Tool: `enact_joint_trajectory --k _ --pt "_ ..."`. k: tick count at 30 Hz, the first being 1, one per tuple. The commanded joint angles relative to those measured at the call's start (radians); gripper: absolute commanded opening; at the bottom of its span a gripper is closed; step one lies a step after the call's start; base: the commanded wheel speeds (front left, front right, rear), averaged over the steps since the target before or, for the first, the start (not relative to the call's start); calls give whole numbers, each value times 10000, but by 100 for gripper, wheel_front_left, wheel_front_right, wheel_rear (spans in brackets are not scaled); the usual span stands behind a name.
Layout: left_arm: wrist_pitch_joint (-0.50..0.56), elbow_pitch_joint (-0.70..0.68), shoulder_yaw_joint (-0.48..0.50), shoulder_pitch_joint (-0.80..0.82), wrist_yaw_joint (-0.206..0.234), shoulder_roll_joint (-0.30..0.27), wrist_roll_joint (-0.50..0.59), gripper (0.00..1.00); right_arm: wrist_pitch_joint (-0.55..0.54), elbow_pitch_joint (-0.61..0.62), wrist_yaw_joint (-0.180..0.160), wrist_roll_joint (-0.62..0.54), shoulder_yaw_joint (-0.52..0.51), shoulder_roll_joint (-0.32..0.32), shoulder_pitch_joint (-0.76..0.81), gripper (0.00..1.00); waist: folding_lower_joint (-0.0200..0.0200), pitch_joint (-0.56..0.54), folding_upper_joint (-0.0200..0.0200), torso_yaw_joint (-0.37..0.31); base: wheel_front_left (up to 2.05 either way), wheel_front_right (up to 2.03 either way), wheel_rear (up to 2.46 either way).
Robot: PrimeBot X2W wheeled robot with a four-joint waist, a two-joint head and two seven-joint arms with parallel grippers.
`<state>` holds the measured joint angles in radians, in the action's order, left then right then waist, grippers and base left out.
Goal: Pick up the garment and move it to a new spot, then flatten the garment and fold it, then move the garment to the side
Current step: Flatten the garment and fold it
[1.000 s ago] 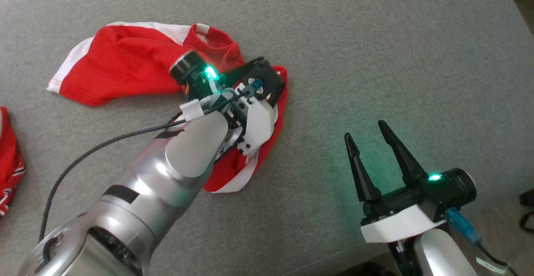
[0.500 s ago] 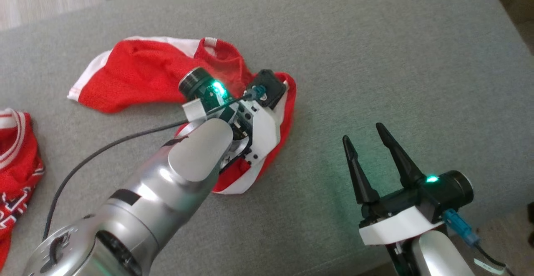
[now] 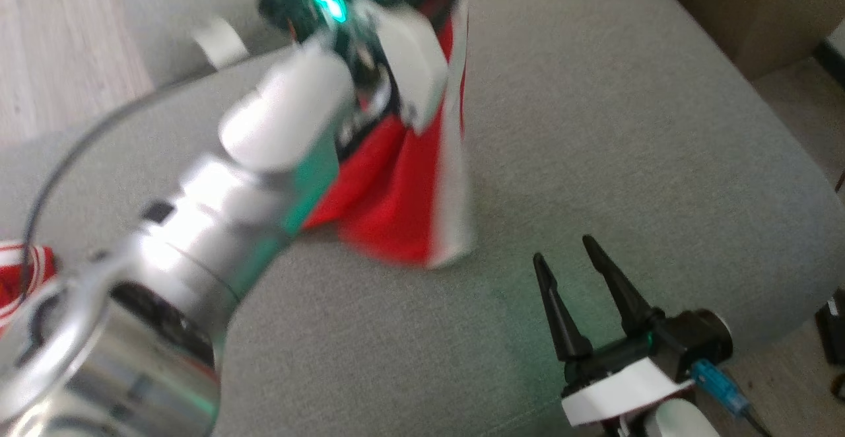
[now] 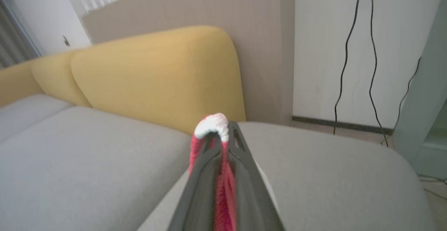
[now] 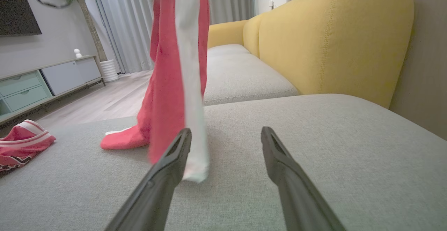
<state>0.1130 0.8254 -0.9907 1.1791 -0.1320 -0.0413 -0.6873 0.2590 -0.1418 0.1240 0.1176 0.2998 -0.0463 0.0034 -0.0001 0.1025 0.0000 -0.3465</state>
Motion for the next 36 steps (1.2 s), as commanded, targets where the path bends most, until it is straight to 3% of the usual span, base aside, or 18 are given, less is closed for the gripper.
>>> enact_joint_trajectory --k 1,6,10,15,20,26,27,28,29,36 --pt "-281 -96 656 1088 133 -149 -155 0 28 261 67 77 198 -39 -36 100 1 -436 0 -91 0 0 0" --pt "-412 83 1187 1470 153 -195 -610 0 28 276 67 61 18 -39 82 100 1 -640 0 88 0 0 0" --pt "-361 93 1186 693 112 -426 -948 0 28 378 67 -4 -181 -39 217 100 1 -653 0 456 0 0 0" --pt "-669 -234 1115 -1655 176 -930 -1443 0 28 392 67 -132 -426 -39 333 100 1 -476 0 983 0 0 0" --pt "-1721 -876 1163 -4651 416 -1379 -1968 0 28 357 67 -185 -698 -39 399 100 1 -213 0 1415 0 0 0" --pt "-2717 -1566 600 -6990 721 -1569 -1733 0 28 317 67 -349 -799 -39 498 100 1 -139 0 1857 0 0 0" --pt "-2863 -1713 542 -7279 743 -1578 -1724 26 28 302 67 -373 -800 -39 505 100 1 -155 0 1898 0 0 0" --pt "-2967 -1875 448 -7515 762 -1615 -1660 93 28 289 67 -392 -804 -39 506 100 1 -171 0 1932 0 0 0" --pt "-3081 -2036 355 -7696 829 -1676 -1538 100 28 278 67 -409 -808 -39 503 100 1 -186 0 1960 0 0 0" --pt "-3536 -2993 451 -8364 1424 -2148 -1148 100 28 250 67 -493 -769 -39 535 100 1 -297 0 2004 0 0 0"
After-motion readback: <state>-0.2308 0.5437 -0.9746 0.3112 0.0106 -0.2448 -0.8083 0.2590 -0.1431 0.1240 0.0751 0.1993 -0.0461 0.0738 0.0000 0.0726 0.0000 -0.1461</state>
